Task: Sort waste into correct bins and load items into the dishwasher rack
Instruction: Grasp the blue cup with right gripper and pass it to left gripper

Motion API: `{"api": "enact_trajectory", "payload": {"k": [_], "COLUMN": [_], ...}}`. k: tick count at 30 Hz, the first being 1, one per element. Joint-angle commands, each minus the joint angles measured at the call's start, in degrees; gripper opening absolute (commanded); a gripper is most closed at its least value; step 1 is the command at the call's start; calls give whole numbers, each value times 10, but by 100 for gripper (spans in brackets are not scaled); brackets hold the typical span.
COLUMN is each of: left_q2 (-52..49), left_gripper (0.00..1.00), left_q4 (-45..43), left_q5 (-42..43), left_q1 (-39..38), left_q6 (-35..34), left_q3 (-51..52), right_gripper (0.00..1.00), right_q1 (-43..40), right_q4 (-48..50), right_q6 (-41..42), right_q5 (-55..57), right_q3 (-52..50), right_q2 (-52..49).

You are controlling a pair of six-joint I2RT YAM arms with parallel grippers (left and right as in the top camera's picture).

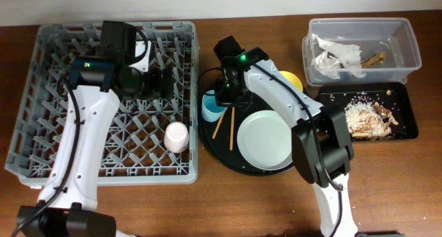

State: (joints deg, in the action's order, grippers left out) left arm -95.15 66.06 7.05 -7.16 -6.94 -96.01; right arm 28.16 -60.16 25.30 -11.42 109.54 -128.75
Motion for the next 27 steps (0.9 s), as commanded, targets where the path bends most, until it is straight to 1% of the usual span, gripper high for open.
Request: {"api": "enact_trajectory", "payload": {"k": [1, 2, 3, 4, 5, 6, 8, 9, 10, 12, 15, 17, 20, 21, 22, 23, 24, 27], "left_q2": [-4, -4, -4, -4, -4, -4, -5, -7, -7, -8, -18, -43, -52, -52, -52, -52, -52, -52], "left_gripper": [96, 97, 99, 99, 99, 99, 99, 99, 99, 99, 99, 99, 99, 96, 81, 66, 56, 55], "left_q4": [-21, -35, -51, -70, -88, -113, -132, -151, -162, -163, -161, -162, -179, -203, -217, -217, -217, -217], "left_q5": [62, 127, 233, 359, 480, 593, 676, 734, 763, 756, 723, 723, 765, 808, 831, 831, 831, 831], "left_q1": [3, 13, 38, 64, 84, 101, 111, 111, 111, 111, 95, 76, 72, 76, 78, 77, 78, 78], "left_q6": [-14, -14, -7, 21, 54, 71, 79, 79, 79, 79, 79, 79, 81, 81, 81, 81, 81, 81], "left_q3": [-6, -6, -6, -6, -6, -6, -6, -6, -6, -5, -4, -4, -4, -4, -4, -4, -4, -4], "right_gripper": [4, 4, 4, 4, 4, 4, 4, 4, 4, 4, 4, 4, 4, 4, 4, 4, 4, 4], "right_q1": [-12, -37, -71, -106, -135, -152, -158, -156, -152, -138, -120, -96, -78, -78, -78, -76, -76, -76], "right_q4": [-14, -15, -11, 2, 30, 57, 114, 144, 165, 201, 255, 278, 274, 274, 274, 274, 274, 281], "right_q6": [5, -14, -37, -63, -100, -131, -170, -169, -169, -167, -137, -126, -126, -125, -123, -123, -123, -102], "right_q5": [-9, -53, -117, -203, -319, -428, -567, -603, -624, -643, -663, -652, -602, -594, -584, -583, -578, -553], "right_q3": [0, 0, 0, 0, 0, 0, 0, 0, 0, 0, 0, 0, 0, 0, 0, 0, 0, 0], "right_q2": [47, 94, 138, 168, 178, 176, 176, 176, 176, 176, 176, 176, 175, 175, 174, 174, 174, 174]}}
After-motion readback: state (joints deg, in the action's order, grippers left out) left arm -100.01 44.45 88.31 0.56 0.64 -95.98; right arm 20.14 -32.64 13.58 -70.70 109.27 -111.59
